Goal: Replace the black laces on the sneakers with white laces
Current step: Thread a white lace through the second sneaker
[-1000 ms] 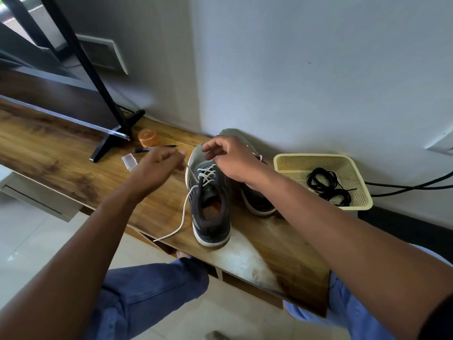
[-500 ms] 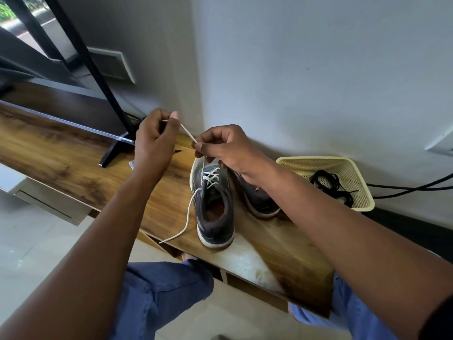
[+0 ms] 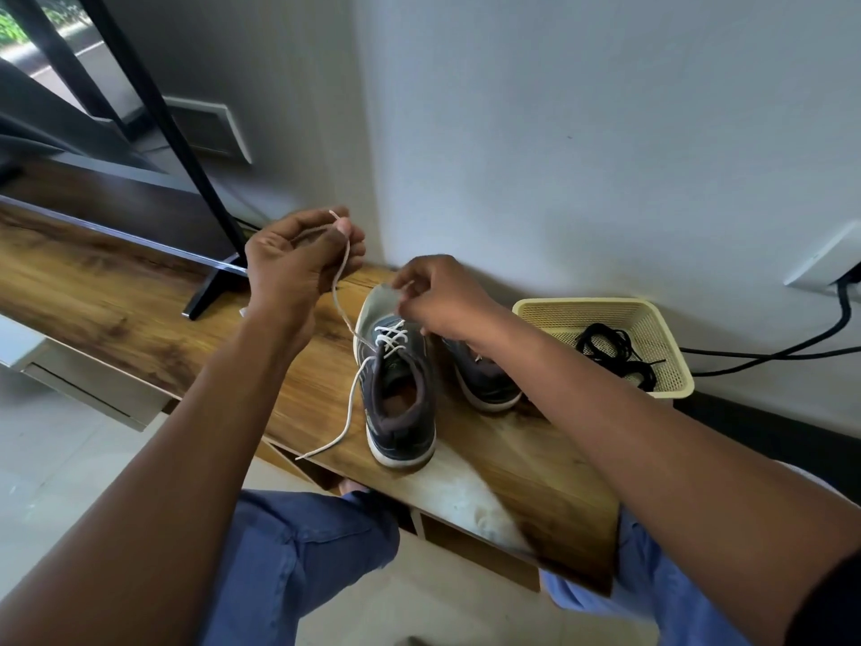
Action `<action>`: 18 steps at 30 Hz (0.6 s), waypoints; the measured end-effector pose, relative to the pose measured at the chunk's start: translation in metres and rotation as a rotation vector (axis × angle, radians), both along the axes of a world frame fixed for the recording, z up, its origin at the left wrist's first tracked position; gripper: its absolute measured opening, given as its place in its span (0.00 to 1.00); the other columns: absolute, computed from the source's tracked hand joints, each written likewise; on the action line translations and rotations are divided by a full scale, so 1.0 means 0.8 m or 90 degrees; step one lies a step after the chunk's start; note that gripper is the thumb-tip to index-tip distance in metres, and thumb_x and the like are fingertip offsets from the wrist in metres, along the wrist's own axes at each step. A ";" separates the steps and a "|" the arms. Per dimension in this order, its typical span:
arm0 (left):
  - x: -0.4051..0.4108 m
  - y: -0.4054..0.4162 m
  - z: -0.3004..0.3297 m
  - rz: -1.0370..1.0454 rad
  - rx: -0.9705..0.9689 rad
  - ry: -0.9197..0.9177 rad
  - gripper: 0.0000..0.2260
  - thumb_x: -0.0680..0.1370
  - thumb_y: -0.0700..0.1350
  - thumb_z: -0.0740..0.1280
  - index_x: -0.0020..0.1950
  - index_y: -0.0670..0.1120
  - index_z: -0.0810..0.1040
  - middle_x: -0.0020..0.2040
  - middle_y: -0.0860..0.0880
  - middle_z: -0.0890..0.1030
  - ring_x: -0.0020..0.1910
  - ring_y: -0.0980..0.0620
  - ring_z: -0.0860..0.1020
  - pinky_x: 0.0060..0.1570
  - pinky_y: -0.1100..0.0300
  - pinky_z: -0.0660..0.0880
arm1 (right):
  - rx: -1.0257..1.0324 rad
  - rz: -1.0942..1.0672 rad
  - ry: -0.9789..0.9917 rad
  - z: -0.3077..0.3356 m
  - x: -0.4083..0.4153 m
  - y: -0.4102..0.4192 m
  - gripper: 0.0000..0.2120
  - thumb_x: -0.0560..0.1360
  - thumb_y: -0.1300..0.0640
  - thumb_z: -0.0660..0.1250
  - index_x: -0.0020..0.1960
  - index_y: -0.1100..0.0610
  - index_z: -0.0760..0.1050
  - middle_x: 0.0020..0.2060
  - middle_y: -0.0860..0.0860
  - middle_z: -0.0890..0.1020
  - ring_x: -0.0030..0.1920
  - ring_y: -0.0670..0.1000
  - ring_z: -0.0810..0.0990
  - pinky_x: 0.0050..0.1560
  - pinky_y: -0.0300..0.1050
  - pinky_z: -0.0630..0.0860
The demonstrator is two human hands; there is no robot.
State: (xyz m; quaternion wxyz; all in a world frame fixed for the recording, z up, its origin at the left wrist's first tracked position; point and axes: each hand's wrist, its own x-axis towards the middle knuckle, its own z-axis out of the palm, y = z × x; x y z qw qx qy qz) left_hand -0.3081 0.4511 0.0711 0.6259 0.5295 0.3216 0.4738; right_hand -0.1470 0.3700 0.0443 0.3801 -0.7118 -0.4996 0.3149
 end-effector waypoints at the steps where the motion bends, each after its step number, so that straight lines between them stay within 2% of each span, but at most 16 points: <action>1: -0.001 0.000 -0.001 -0.011 0.014 0.032 0.04 0.79 0.37 0.74 0.54 0.40 0.84 0.42 0.44 0.86 0.39 0.49 0.85 0.44 0.58 0.84 | -0.039 0.014 -0.054 -0.002 0.002 -0.003 0.09 0.73 0.65 0.71 0.52 0.56 0.82 0.40 0.48 0.81 0.38 0.49 0.81 0.43 0.50 0.84; 2: -0.001 -0.001 -0.004 -0.029 0.025 0.076 0.04 0.79 0.38 0.74 0.54 0.40 0.85 0.40 0.44 0.86 0.37 0.50 0.84 0.41 0.60 0.84 | -0.081 0.035 -0.104 -0.004 0.002 -0.006 0.08 0.73 0.64 0.71 0.50 0.56 0.83 0.40 0.49 0.83 0.37 0.51 0.83 0.40 0.46 0.84; 4: -0.002 -0.006 -0.012 -0.087 0.027 0.192 0.06 0.79 0.39 0.74 0.54 0.40 0.86 0.38 0.43 0.86 0.34 0.52 0.82 0.36 0.62 0.82 | -0.142 0.073 -0.182 -0.008 -0.003 -0.013 0.05 0.72 0.61 0.74 0.48 0.56 0.84 0.37 0.50 0.85 0.36 0.53 0.84 0.32 0.38 0.77; 5: -0.002 -0.010 -0.016 -0.122 0.021 0.261 0.06 0.78 0.40 0.75 0.53 0.40 0.86 0.39 0.41 0.86 0.34 0.51 0.82 0.35 0.62 0.82 | -0.154 0.082 -0.205 -0.011 -0.006 -0.018 0.05 0.71 0.59 0.76 0.47 0.55 0.83 0.37 0.49 0.84 0.39 0.52 0.84 0.34 0.38 0.75; 8: -0.005 -0.018 -0.028 -0.213 0.023 0.437 0.06 0.77 0.39 0.76 0.51 0.38 0.86 0.44 0.35 0.86 0.37 0.46 0.82 0.36 0.61 0.83 | -0.131 0.087 -0.274 -0.026 -0.016 -0.032 0.10 0.70 0.53 0.77 0.48 0.53 0.81 0.44 0.49 0.84 0.48 0.52 0.82 0.48 0.46 0.78; 9: -0.005 -0.020 -0.030 -0.228 0.029 0.478 0.05 0.77 0.38 0.76 0.51 0.38 0.87 0.44 0.35 0.86 0.37 0.46 0.83 0.35 0.61 0.83 | -0.110 0.079 -0.297 -0.031 -0.019 -0.036 0.10 0.71 0.52 0.77 0.50 0.53 0.81 0.45 0.49 0.84 0.49 0.53 0.82 0.49 0.47 0.79; 11: -0.004 -0.024 -0.032 -0.230 0.046 0.552 0.04 0.77 0.37 0.77 0.50 0.39 0.88 0.42 0.38 0.87 0.37 0.46 0.85 0.37 0.61 0.83 | -0.064 0.047 -0.321 -0.041 -0.025 -0.041 0.10 0.72 0.51 0.75 0.51 0.52 0.81 0.46 0.50 0.84 0.50 0.54 0.83 0.46 0.48 0.79; 15: 0.007 -0.035 -0.034 -0.205 0.061 0.602 0.02 0.75 0.36 0.78 0.46 0.41 0.88 0.37 0.43 0.87 0.38 0.47 0.88 0.40 0.56 0.86 | -0.019 -0.033 -0.285 -0.051 -0.024 -0.042 0.03 0.72 0.53 0.74 0.42 0.53 0.84 0.38 0.51 0.85 0.44 0.54 0.84 0.39 0.42 0.71; 18: 0.009 -0.045 -0.041 -0.183 0.088 0.643 0.02 0.75 0.38 0.79 0.44 0.44 0.88 0.35 0.46 0.87 0.36 0.51 0.87 0.43 0.55 0.86 | -0.064 -0.076 -0.166 -0.054 -0.021 -0.044 0.05 0.72 0.54 0.75 0.41 0.55 0.86 0.37 0.51 0.86 0.43 0.52 0.85 0.45 0.48 0.80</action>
